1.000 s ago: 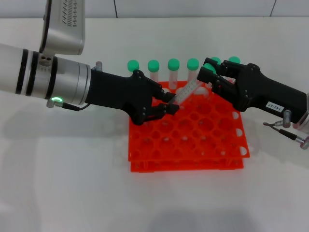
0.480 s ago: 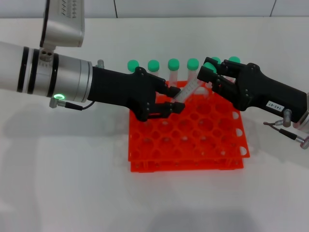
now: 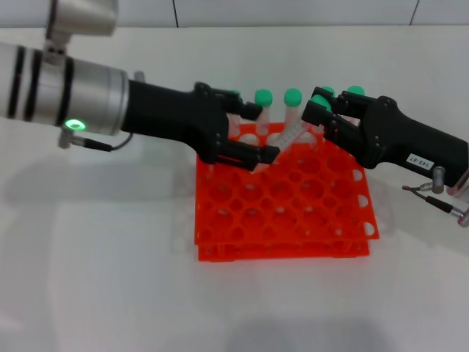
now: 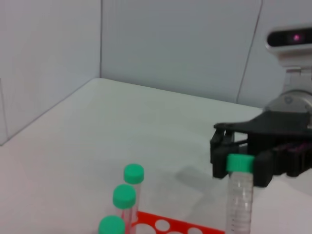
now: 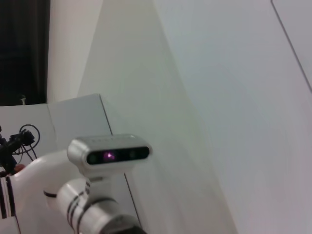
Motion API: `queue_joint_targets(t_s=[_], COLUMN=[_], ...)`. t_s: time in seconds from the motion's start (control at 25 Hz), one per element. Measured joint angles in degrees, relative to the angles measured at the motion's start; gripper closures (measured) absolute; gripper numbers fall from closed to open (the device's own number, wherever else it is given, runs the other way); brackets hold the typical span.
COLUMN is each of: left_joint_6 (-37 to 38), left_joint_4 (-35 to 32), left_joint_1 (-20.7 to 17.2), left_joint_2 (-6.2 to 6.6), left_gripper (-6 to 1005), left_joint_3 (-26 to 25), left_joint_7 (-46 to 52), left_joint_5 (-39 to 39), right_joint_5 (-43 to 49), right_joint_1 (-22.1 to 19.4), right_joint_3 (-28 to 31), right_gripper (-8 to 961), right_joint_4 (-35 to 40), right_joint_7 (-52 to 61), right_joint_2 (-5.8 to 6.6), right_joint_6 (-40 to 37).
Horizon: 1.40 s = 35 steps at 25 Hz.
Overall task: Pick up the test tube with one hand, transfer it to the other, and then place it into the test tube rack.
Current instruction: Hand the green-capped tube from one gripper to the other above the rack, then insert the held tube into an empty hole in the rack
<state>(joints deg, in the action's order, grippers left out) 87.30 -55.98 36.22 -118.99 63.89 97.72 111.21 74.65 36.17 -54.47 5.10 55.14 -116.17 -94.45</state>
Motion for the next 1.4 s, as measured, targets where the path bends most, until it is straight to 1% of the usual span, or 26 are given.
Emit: queue_joint_targets(t_s=[0.04,0.08,0.12,0.2,0.28,0.32,0.4,0.56,0.68,0.8,0.96,1.08,1.24,1.4], left_joint_6=[0.95,0.95,3.47,4.41,4.99,4.98,5.0,5.14,5.13,4.86,4.44,4.15,2.36,-0.12], left_joint_4=[-2.56,-2.56,-10.07,-14.63,-20.23,-21.77,-26.65,-33.87,-38.98,-42.86,-44.42,-43.67,-40.84,-35.68], left_joint_1=[-0.83,-0.83,-3.47,-5.33,-7.85,-8.74,-11.73,-17.19,-22.17,-27.21,-32.13,-34.58,-37.93,-39.17], left_joint_2=[-0.01,-0.01,0.0,0.0,-0.01,0.0,0.0,-0.01,-0.01,-0.01,-0.2,-0.46,-0.57,-0.57], left_gripper=[402,351,299,197,161,142,106,106,106,106,106,106,106,106], left_joint_3=[0.02,0.02,0.01,0.0,0.0,0.0,-0.03,-0.18,-0.67,-0.87,-1.43,-2.31,-2.92,-3.48], left_joint_7=[1.71,1.71,6.37,9.14,12.83,13.86,17.37,21.56,22.89,23.25,21.89,19.33,14.51,10.47], left_joint_5=[0.09,0.09,0.08,0.09,0.04,-0.05,-0.07,0.2,0.21,0.22,-0.04,-0.71,-2.34,-2.89], right_joint_5=[0.0,-0.01,-0.01,0.01,0.18,0.32,0.49,0.64,0.67,0.67,0.67,0.66,0.67,0.76], right_joint_1=[-0.03,-0.03,-0.03,-0.1,-0.31,-0.46,-0.47,0.38,0.66,0.8,1.32,2.45,4.04,4.57], right_joint_3=[-0.02,-0.15,-0.15,-0.35,-0.42,-0.56,-1.09,-4.3,-8.35,-10.68,-10.83,-11.16,-12.05,-12.68], right_gripper=[699,699,699,699,699,699,699,699,699,698,698,698,698,698], right_joint_4=[0.03,0.14,0.14,1.15,2.47,3.38,4.75,7.37,12.06,15.96,17.56,19.16,20.63,20.98], right_joint_7=[0.01,0.03,0.03,0.76,1.54,1.93,2.55,4.09,6.68,8.52,9.6,11.15,12.76,13.39], right_joint_2=[0.02,0.07,0.07,0.26,0.3,0.28,0.24,0.49,0.56,0.52,0.65,0.77,0.85,0.85], right_joint_6=[-0.02,-0.04,-0.04,-0.14,-0.16,-0.15,0.02,1.21,3.65,5.87,6.11,6.21,7.3,8.03])
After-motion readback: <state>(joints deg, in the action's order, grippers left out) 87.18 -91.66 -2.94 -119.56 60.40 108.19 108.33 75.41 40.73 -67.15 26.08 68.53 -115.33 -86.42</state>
